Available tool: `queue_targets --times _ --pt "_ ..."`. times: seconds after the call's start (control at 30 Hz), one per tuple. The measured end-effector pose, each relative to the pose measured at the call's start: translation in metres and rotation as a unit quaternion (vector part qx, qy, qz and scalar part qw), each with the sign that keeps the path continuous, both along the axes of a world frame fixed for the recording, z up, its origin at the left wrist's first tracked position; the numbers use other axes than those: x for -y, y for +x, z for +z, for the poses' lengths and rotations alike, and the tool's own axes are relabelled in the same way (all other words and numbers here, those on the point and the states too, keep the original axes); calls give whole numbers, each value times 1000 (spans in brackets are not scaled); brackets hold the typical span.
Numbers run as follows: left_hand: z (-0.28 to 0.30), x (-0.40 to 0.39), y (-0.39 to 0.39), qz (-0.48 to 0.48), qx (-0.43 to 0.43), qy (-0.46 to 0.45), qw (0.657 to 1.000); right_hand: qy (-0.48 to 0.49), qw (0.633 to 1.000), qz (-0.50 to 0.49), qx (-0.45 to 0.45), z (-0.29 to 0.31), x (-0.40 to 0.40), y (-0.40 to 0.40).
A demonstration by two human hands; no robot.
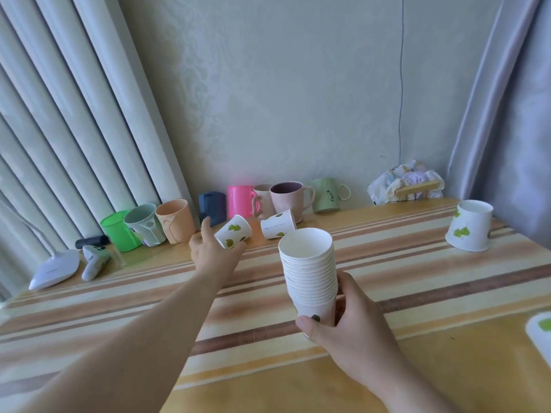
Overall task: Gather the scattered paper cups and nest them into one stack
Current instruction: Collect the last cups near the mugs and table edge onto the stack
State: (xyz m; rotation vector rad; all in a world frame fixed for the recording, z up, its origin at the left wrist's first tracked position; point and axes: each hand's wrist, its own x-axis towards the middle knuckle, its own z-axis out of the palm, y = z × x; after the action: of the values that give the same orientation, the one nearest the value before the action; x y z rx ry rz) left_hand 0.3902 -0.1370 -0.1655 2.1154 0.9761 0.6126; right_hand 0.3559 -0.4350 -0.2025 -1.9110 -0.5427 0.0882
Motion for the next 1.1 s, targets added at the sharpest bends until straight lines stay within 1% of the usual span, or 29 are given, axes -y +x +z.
queue_targets --times 0.1,0.17,0.23,0.33,0.43,0.5,0.57,0.6,0.63,0.67,0.7,0.73,0.77,0.8,0.83,0.87,0.93,1.0,1.03,1.07,1.1 --pt "-12 -10 19 6 -34 15 999 -1 1000 3 4 -1 0 1" --pt "-20 -15 26 5 -75 56 996 2 1000 -1 5 -1 -1 1" --pt "-22 -18 29 1 -79 76 994 1 1000 -3 5 -1 -1 2" --pt "-23 -16 24 20 -34 52 998 -1 1000 -4 5 0 -1 1" --pt "-20 -8 15 42 14 7 999 -8 1000 -8 7 -1 -2 1" --pt "-16 -1 4 37 66 -40 996 -9 1000 -7 7 -1 -2 1" --pt "-11 3 -8 27 121 -115 986 -11 1000 -5 7 0 -2 1" --pt "-9 6 -14 26 149 -172 973 -12 1000 -4 7 1 -2 0" --pt "-6 11 -21 25 184 -240 953 -11 1000 -3 6 1 -2 0" --pt "-4 18 -28 22 222 -319 921 -11 1000 -2 6 1 -2 0" --pt "0 28 -37 11 262 -404 876 -11 1000 -2 6 1 -3 0" --pt "3 38 -46 -6 294 -485 824 -11 1000 -4 7 1 -3 0" --pt "7 51 -56 -28 315 -553 771 -10 1000 -6 8 1 -2 -1" --pt "12 64 -65 -54 325 -600 729 -10 1000 -8 7 2 -2 -1" --pt "16 75 -72 -79 328 -627 702 -10 1000 -9 5 2 -2 -1" --pt "21 86 -78 -104 329 -640 687 -11 1000 -10 4 3 -2 -2" --pt "26 99 -82 -145 318 -641 683 -14 1000 -10 5 4 -1 -3" --pt "35 108 -82 -172 310 -627 694 -17 1000 -9 6 4 -1 -3" --pt "41 111 -81 -180 302 -612 708 -17 1000 -9 6 4 -1 -3" --pt "47 112 -79 -192 296 -584 731 -17 1000 -8 6 4 -1 -3" --pt "53 113 -76 -205 292 -536 765 -17 1000 -9 7 3 -1 -2"
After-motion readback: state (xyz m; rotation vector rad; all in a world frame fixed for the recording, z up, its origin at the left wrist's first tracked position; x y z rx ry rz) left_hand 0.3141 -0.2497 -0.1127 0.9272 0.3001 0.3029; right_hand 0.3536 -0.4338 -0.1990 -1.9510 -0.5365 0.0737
